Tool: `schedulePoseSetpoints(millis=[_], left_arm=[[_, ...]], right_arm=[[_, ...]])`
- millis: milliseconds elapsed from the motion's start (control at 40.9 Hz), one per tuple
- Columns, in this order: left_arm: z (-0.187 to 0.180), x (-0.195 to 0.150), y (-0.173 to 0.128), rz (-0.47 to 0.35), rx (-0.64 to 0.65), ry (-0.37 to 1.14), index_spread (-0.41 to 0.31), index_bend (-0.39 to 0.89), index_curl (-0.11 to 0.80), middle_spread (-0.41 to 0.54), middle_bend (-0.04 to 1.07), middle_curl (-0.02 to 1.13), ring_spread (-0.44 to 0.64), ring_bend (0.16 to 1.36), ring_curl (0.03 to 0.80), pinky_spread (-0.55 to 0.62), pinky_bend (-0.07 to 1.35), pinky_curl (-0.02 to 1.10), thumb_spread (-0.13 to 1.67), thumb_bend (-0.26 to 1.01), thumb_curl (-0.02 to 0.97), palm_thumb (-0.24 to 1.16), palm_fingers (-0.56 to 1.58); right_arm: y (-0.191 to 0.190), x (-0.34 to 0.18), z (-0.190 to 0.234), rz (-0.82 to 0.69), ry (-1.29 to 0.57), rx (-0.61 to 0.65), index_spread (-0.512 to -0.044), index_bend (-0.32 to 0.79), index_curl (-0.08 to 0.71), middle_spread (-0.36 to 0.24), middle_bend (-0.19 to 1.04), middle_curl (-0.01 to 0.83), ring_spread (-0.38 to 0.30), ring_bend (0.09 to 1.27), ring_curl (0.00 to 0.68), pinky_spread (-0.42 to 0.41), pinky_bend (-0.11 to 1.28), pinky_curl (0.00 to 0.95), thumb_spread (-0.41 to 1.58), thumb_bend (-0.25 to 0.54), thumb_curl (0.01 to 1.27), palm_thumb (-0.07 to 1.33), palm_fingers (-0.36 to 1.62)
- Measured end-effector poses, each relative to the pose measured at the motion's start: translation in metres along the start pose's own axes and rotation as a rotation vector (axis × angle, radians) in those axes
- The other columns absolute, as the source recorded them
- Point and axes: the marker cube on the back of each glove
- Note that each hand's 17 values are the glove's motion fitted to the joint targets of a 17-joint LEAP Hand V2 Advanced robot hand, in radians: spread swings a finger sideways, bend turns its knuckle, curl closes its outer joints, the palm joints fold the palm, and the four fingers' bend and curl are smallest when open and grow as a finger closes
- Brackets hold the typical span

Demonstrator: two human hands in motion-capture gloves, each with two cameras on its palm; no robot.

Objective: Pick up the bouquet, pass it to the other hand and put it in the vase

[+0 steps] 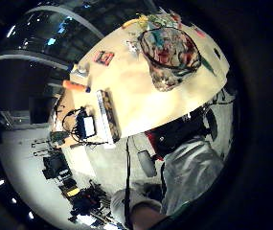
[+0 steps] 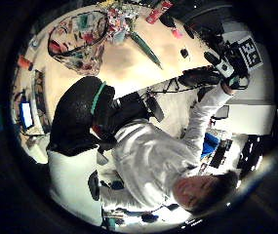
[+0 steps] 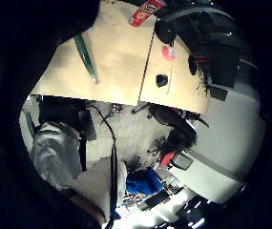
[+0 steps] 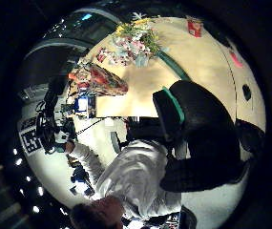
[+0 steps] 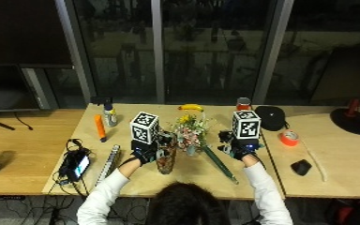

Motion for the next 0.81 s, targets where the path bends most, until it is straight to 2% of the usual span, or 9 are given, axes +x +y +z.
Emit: schedulePoseSetpoints(millis=[24, 122, 294, 563, 587, 636, 807], left_arm=[[0.000, -0.001, 0.000, -0.003, 0.002, -0.001, -0.001, 0.29, 0.076, 0.140, 0.16, 0.03, 0.18, 0.32, 0.043, 0.19, 0.24, 0.05, 0.44, 0.20, 0.070, 0.32, 0.28], [-0.003, -0.011, 0.004, -0.038, 0.022, 0.002, -0.001, 0.29, 0.133, 0.205, 0.16, 0.07, 0.28, 0.35, 0.090, 0.28, 0.25, 0.10, 0.69, 0.21, 0.106, 0.36, 0.25], [-0.012, -0.026, 0.017, -0.078, 0.030, 0.030, -0.007, 0.32, 0.211, 0.256, 0.17, 0.11, 0.38, 0.37, 0.123, 0.35, 0.23, 0.14, 0.94, 0.18, 0.151, 0.38, 0.24], [0.003, -0.030, 0.005, -0.051, 0.026, 0.092, -0.009, 0.31, 0.284, 0.280, 0.17, 0.16, 0.43, 0.39, 0.154, 0.39, 0.22, 0.19, 1.09, 0.12, 0.203, 0.40, 0.23], [0.006, -0.029, 0.003, -0.051, 0.025, 0.095, -0.009, 0.31, 0.288, 0.281, 0.17, 0.16, 0.43, 0.39, 0.157, 0.40, 0.22, 0.20, 1.09, 0.11, 0.207, 0.40, 0.23], [0.011, -0.026, 0.001, -0.048, 0.023, 0.101, -0.009, 0.30, 0.298, 0.283, 0.17, 0.17, 0.44, 0.39, 0.162, 0.40, 0.22, 0.21, 1.11, 0.10, 0.215, 0.41, 0.23], [0.015, -0.011, 0.000, -0.018, 0.038, 0.112, -0.006, 0.28, 0.324, 0.285, 0.17, 0.19, 0.45, 0.40, 0.176, 0.41, 0.22, 0.23, 1.13, 0.07, 0.238, 0.42, 0.22]], right_arm=[[0.001, 0.000, -0.001, 0.002, 0.001, 0.000, -0.192, 0.08, 0.013, 0.000, 0.18, 0.038, 0.033, 0.43, 0.087, 0.080, 0.42, 0.094, 0.44, 0.258, 0.06, 0.38, 0.40], [0.005, -0.002, -0.003, 0.024, 0.015, -0.002, -0.273, 0.09, 0.058, -0.001, 0.18, 0.083, 0.048, 0.49, 0.161, 0.116, 0.47, 0.172, 0.72, 0.297, 0.09, 0.43, 0.36], [0.015, -0.002, -0.005, 0.000, 0.002, 0.026, -0.334, 0.11, 0.089, 0.007, 0.20, 0.148, 0.063, 0.53, 0.212, 0.157, 0.52, 0.233, 1.03, 0.301, 0.13, 0.46, 0.34], [-0.014, -0.011, -0.007, -0.014, -0.033, 0.058, -0.361, 0.11, 0.123, 0.011, 0.20, 0.216, 0.066, 0.55, 0.246, 0.174, 0.54, 0.276, 1.22, 0.259, 0.17, 0.47, 0.34], [-0.019, -0.012, -0.007, -0.001, -0.039, 0.059, -0.362, 0.09, 0.119, 0.020, 0.19, 0.219, 0.072, 0.56, 0.252, 0.181, 0.59, 0.296, 1.23, 0.255, 0.18, 0.47, 0.37], [-0.027, -0.011, -0.006, 0.029, -0.049, 0.057, -0.349, 0.03, 0.098, 0.038, 0.18, 0.224, 0.084, 0.62, 0.269, 0.186, 0.67, 0.313, 1.24, 0.232, 0.18, 0.45, 0.45], [-0.047, 0.003, -0.002, 0.096, -0.067, 0.051, -0.312, 0.02, 0.071, 0.074, 0.22, 0.263, 0.092, 0.68, 0.303, 0.177, 0.76, 0.354, 1.25, 0.160, 0.19, 0.40, 0.45]])
